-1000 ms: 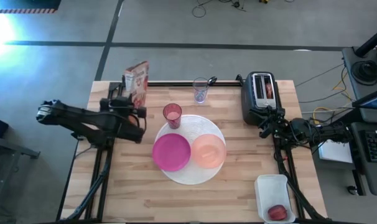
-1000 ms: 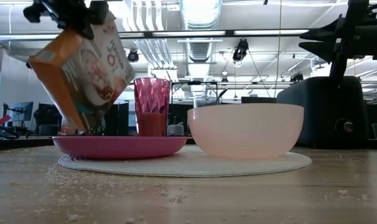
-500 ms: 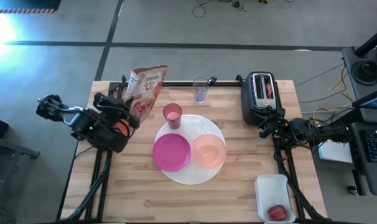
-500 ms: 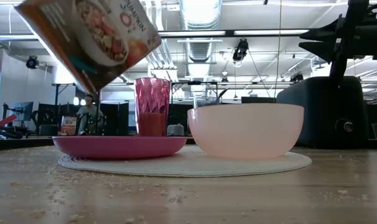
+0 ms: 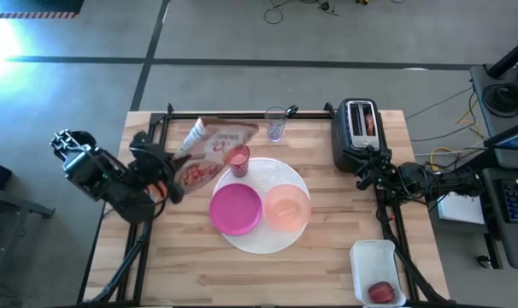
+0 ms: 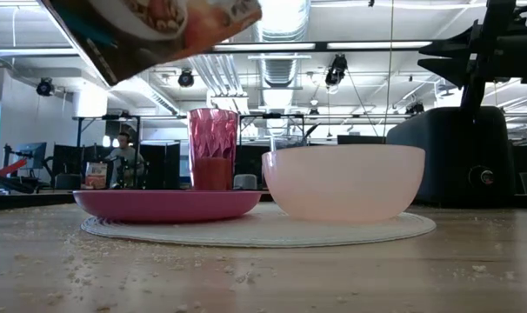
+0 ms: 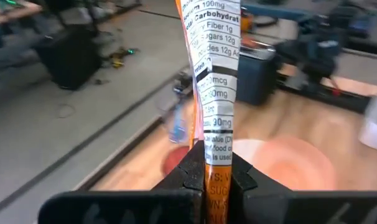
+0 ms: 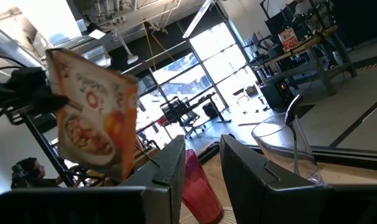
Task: Arrange a breakfast setting
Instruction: Pour the cereal into the orange bowl
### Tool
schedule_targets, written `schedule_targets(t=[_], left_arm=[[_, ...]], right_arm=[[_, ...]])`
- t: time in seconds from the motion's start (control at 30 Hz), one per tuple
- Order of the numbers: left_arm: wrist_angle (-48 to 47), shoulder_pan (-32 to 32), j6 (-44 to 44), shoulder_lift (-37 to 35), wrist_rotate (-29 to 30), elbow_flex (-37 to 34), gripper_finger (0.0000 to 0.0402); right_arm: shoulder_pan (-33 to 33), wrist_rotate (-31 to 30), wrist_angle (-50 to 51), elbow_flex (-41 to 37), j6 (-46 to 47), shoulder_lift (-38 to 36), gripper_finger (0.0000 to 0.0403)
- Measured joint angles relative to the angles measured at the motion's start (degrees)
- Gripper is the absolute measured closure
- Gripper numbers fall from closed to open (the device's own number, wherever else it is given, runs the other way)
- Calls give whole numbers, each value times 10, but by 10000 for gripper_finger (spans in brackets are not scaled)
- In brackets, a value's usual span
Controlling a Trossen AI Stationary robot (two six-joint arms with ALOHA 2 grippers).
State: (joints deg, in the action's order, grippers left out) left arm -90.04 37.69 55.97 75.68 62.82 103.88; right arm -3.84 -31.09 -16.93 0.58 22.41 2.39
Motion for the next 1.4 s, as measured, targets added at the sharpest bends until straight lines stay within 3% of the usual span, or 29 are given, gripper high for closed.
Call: schedule_targets(t=[0.3,0.77,1.4], left_arm=[[0,42,1,65,-117,63,401],[0,31,6,168,-267,118,401],[0,-106,-37,210,-523,132,401]], right_arm=[[0,0,0,0,0,0,312],[0,0,0,0,0,0,312],[0,0,0,0,0,0,312]])
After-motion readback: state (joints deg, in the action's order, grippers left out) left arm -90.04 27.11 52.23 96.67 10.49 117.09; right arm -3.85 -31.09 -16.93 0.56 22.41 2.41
